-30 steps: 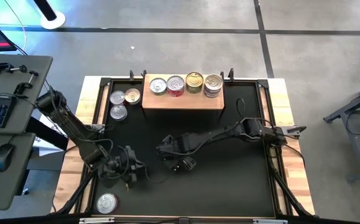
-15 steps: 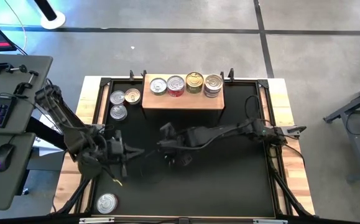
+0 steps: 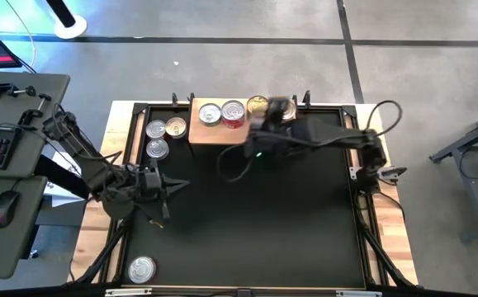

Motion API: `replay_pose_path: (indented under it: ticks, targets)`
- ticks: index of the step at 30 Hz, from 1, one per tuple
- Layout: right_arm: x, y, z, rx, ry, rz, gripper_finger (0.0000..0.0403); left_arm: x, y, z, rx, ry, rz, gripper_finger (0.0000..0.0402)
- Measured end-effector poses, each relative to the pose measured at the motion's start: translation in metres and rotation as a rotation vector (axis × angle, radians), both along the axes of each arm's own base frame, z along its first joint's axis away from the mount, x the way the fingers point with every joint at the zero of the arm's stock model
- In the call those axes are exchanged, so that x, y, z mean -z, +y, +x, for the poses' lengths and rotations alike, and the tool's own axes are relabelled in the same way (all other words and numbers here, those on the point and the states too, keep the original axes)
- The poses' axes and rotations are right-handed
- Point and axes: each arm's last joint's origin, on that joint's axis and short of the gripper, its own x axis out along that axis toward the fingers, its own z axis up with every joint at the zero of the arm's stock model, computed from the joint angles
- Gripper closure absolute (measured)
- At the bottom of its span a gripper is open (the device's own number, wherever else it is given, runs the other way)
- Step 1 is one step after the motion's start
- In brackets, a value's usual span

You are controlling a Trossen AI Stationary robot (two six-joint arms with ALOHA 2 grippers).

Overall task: Stack canned seafood by type on shelf
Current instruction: Stack the bottom blue tuna can on top of the other blue tuna cans

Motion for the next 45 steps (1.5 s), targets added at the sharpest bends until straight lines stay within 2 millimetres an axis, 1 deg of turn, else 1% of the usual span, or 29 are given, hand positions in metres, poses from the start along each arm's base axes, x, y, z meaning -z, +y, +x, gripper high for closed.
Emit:
replay_pose_path:
  ticks: [2, 4, 7, 9, 11, 15, 18, 23, 26, 31, 39, 41, 45]
  targets:
    - [-0.010, -0.012, -0.017, 0.066, -0.001, -0.019, 0.0234, 0.001, 0.002, 0.002, -0.001, 0.008, 0.000, 0.0401]
    - [-0.019, -0.024, -0.026, 0.106, -0.048, -0.008, 0.0234, 0.001, 0.002, 0.003, -0.010, 0.009, 0.000, 0.0401]
    - [-0.022, -0.039, -0.033, 0.124, -0.011, -0.016, 0.0234, 0.002, 0.004, 0.004, -0.019, 0.009, -0.004, 0.0401]
    - [-0.018, -0.049, -0.032, 0.151, 0.012, -0.030, 0.0234, 0.001, 0.004, 0.005, -0.020, 0.000, -0.013, 0.0401]
    - [-0.012, -0.060, -0.032, 0.171, 0.037, -0.001, 0.0234, 0.000, 0.002, 0.004, -0.015, -0.013, -0.031, 0.0401]
    - [0.009, -0.077, -0.033, 0.227, 0.110, 0.036, 0.0234, -0.002, -0.004, 0.001, 0.020, -0.032, -0.058, 0.0402]
    - [0.027, -0.079, -0.033, 0.241, 0.160, 0.060, 0.0234, -0.001, -0.010, -0.002, 0.048, -0.031, -0.063, 0.0401]
    - [0.037, -0.079, -0.034, 0.238, 0.195, 0.053, 0.0234, 0.003, -0.015, -0.002, 0.024, -0.027, -0.035, 0.0401]
    - [0.044, -0.085, -0.034, 0.267, 0.198, 0.035, 0.0234, 0.005, -0.013, 0.001, -0.003, -0.017, -0.006, 0.0401]
    - [0.045, -0.099, -0.032, 0.304, 0.152, 0.016, 0.0234, 0.005, -0.010, 0.004, -0.024, -0.019, -0.006, 0.0401]
    - [0.045, -0.112, -0.033, 0.329, 0.135, 0.029, 0.0234, 0.005, -0.009, 0.005, -0.018, -0.015, -0.009, 0.0401]
    - [0.045, -0.115, -0.034, 0.332, 0.132, 0.057, 0.0222, 0.005, -0.009, 0.005, -0.018, -0.015, -0.009, 0.0401]
    - [0.046, -0.118, -0.037, 0.357, 0.124, 0.072, 0.0170, 0.005, -0.010, 0.005, -0.013, -0.013, -0.010, 0.0401]
